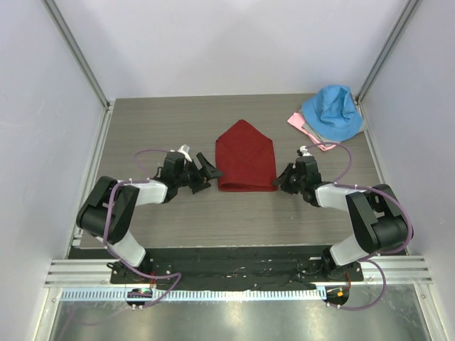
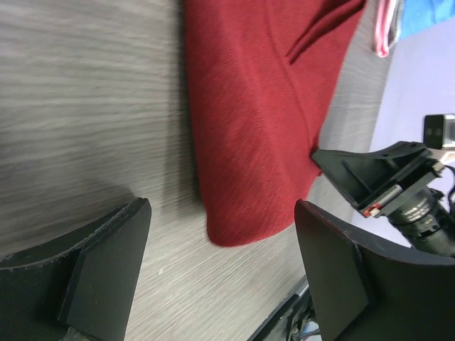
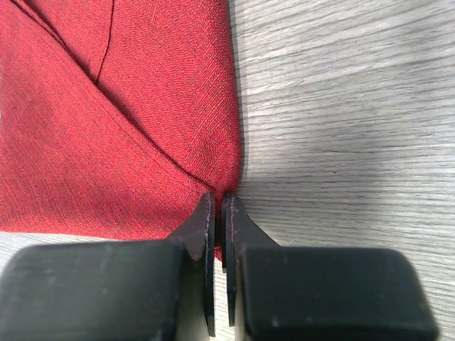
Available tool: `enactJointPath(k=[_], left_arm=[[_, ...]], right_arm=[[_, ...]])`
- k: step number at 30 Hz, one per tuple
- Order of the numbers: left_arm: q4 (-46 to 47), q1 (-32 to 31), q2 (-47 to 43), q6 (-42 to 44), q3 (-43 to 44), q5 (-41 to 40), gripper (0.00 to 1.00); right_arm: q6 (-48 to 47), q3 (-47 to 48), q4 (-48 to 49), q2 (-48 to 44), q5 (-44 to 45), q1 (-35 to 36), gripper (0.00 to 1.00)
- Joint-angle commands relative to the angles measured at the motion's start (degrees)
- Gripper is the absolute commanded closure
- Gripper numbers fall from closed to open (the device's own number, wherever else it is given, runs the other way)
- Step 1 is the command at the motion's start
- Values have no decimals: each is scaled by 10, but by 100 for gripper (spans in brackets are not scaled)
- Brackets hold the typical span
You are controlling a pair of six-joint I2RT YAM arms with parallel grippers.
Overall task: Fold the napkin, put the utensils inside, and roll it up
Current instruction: Roll the napkin with the utensil
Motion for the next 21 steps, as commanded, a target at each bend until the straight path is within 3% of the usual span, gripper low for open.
enactJointPath(k=[1,21], left_arm=[[85,-12,16,-11,30,12,13],[-8,-49,74,42,77,-17,44]], right_arm=[[-9,-11,-9,-3,25,1,99],[-11,-11,-1,11,23,2,99]])
